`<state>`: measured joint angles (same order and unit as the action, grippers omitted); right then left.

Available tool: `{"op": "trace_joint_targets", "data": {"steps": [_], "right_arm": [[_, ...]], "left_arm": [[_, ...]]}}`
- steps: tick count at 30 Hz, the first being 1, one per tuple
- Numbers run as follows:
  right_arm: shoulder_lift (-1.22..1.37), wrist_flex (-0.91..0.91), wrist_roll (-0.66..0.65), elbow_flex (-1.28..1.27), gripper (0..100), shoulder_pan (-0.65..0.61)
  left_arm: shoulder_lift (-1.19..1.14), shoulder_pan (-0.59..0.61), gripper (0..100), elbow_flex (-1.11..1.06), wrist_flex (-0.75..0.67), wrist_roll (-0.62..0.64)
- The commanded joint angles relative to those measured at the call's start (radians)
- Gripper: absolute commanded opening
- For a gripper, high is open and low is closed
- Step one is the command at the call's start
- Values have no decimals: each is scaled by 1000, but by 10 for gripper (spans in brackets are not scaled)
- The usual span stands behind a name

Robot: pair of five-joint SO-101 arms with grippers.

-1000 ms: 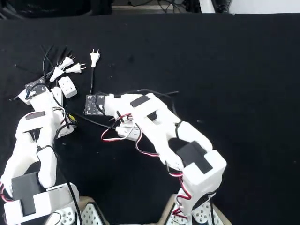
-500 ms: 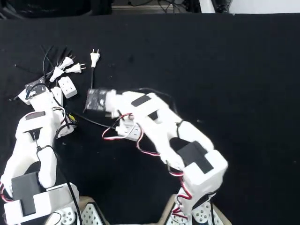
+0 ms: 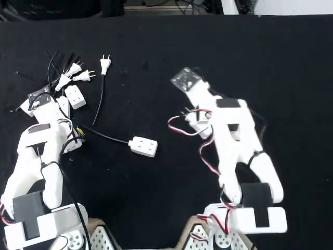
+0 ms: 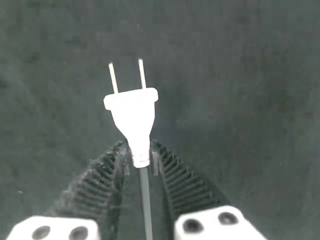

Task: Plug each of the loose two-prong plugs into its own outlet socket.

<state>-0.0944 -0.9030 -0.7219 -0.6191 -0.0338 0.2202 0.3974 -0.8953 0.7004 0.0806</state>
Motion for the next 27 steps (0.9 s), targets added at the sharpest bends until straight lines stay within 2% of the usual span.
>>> {"op": "trace_joint_targets", "data": {"steps": [1,7,13,16,21,27], "right_arm": [[45,55,-29,5,11,37],[143,83,-26,13,22,0],[102,-29,-28,76,188,-20],[73,-64,-25,117,189,-20],[64,-81,124,177,189,-18],[211,43,176,183,189,-58]], "left_arm": [[3,5,220,51,6,6],[3,5,220,48,6,6],[3,5,220,50,6,6],[3,5,220,50,6,6],[3,5,220,51,6,6],[3,5,220,51,6,6]]}}
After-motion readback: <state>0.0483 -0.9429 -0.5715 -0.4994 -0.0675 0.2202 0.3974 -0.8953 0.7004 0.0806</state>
